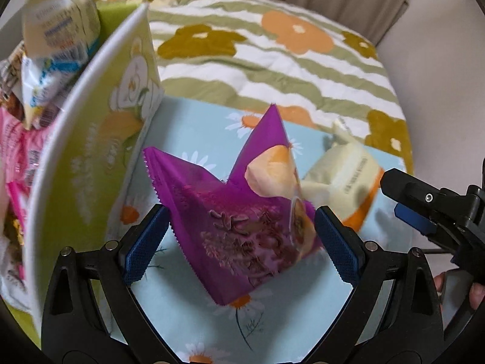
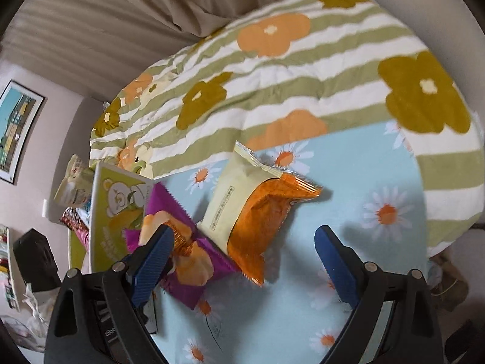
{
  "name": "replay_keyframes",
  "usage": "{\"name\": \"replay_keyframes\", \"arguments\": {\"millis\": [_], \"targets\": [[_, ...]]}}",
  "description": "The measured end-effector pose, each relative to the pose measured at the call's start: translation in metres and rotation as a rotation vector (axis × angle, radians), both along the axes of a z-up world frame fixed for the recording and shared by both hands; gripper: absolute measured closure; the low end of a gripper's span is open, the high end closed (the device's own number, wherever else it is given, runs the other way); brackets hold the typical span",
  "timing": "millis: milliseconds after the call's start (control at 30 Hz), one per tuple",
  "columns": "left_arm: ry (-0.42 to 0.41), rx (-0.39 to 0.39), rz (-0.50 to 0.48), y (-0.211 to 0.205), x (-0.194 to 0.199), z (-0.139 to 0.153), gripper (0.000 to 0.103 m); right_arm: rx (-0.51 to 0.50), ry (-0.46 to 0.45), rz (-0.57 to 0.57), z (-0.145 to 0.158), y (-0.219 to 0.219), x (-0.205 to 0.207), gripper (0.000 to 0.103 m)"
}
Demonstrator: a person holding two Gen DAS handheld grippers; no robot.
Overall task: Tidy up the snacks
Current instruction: 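Grasp the purple chip bag with the left gripper while the right grasps the cream-orange bag, then carry both bags over the box and open both grippers to release them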
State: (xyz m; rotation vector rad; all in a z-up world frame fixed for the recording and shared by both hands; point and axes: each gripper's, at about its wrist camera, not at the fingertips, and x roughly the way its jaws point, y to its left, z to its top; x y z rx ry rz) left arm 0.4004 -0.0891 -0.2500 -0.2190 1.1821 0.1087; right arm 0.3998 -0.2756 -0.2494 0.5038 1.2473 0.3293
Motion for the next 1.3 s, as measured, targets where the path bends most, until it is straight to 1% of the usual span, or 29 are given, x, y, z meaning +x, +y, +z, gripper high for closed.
{"name": "replay_keyframes", "arguments": {"millis": [100, 200, 333, 500, 567, 733, 800, 867, 900, 933, 1033, 1200, 1300], "targets": [[0.014, -0.021, 0.015, 0.003, 0.006, -0.012, 0.007, 0.015, 0.029, -0.024, -0.014, 0.002, 0.009, 0.011], [-0.010, -0.041, 0.012, 0.007, 0.007, -0.015, 0.008, 0.014, 0.039, -0.034, -0.023, 0.006, 0.016, 0.011], [-0.022, -0.076, 0.015, 0.015, 0.010, -0.014, 0.022, 0.010, 0.053, -0.033, -0.032, 0.012, 0.022, 0.011], [-0.032, -0.112, 0.006, 0.022, 0.011, -0.015, 0.031, -0.001, 0.060, -0.031, -0.038, 0.019, 0.029, 0.011], [-0.032, -0.113, 0.005, 0.024, 0.010, -0.014, 0.039, -0.009, 0.061, -0.025, -0.040, 0.022, 0.032, 0.011], [-0.036, -0.103, -0.007, 0.027, 0.004, -0.008, 0.047, -0.027, 0.058, -0.011, -0.043, 0.027, 0.035, 0.011], [-0.037, -0.092, -0.012, 0.027, 0.002, -0.006, 0.048, -0.046, 0.047, 0.000, -0.042, 0.029, 0.036, 0.011], [-0.042, -0.081, -0.021, 0.027, -0.002, -0.003, 0.048, -0.059, 0.039, 0.010, -0.042, 0.032, 0.036, 0.015], [-0.044, -0.072, -0.026, 0.026, -0.004, -0.001, 0.048, -0.070, 0.033, 0.017, -0.042, 0.033, 0.037, 0.019], [-0.047, -0.065, -0.030, 0.026, -0.005, 0.000, 0.048, -0.088, 0.022, 0.029, -0.041, 0.035, 0.037, 0.029], [-0.059, -0.060, -0.038, 0.024, -0.010, 0.006, 0.048, -0.096, -0.003, 0.058, -0.040, 0.038, 0.035, 0.041], [-0.089, -0.069, -0.048, 0.024, -0.018, 0.021, 0.048, -0.114, -0.051, 0.071, -0.029, 0.036, 0.027, 0.044], [-0.115, -0.076, -0.057, 0.022, -0.024, 0.035, 0.048, -0.126, -0.087, 0.068, -0.014, 0.033, 0.021, 0.044]]}}
